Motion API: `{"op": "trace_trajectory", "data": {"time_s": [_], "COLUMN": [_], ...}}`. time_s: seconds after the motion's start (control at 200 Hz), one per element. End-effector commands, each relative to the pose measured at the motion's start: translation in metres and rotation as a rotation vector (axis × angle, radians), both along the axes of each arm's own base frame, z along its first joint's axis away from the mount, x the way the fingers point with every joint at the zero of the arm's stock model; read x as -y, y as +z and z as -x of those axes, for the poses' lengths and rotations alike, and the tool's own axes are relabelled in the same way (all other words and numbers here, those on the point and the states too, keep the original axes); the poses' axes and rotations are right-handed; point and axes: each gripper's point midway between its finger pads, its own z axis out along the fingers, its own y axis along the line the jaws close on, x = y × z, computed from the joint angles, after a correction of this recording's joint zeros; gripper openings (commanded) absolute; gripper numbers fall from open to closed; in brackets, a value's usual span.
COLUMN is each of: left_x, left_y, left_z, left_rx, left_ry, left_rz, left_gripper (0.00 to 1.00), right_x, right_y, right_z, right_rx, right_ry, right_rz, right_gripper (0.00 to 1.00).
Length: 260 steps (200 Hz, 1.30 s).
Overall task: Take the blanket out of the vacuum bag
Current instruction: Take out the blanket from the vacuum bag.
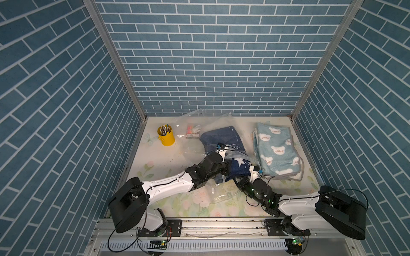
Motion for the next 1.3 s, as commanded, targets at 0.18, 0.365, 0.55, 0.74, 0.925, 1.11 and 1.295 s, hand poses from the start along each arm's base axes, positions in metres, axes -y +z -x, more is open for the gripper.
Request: {"op": "trace_trajectory", "data": {"time_s": [0.18,0.365,0.55,0.74,0.925,1.11,1.295], "left_x": [0.003,0.006,0.004,0.006,0.005,0.005,0.006], "left_y": [0.002,0.000,0.002,0.000,0.001,0.003,0.002], "left_z": [0.001,0.001,0.001,0.001,0.002,0.001,0.000], "left_rx": [0.016,0.009,0.015,0.011,0.012,0.015,0.013], "left_ry": [-0.018,-0.025,-0.018,-0.027,-0.026,-0.025,-0.024], "left_rz": [0.013,0.018,0.017,0.018,0.018,0.019,0.018], "left_gripper": [0.00,0.00,0.00,0.00,0.00,0.00,0.00], "right_x": [0.012,0.019,0.007,0.000,-0.013,-0.027,-0.025], "right_y": [-0.005,-0.004,0.000,-0.003,0.012,0.039,0.046], "right_z": [-0.004,-0.026,-0.036,-0.036,-0.036,-0.035,-0.041], "right_rx": [-0.019,-0.016,-0.007,-0.015,0.013,0.052,0.077], "right_ry": [-0.052,-0.102,-0.070,-0.053,-0.013,0.031,0.014], "right_rz": [0.031,-0.001,0.013,-0.013,-0.068,-0.097,-0.080], "right_gripper": [0.45,0.48,0.48,0.48,0.30,0.21,0.20]}}
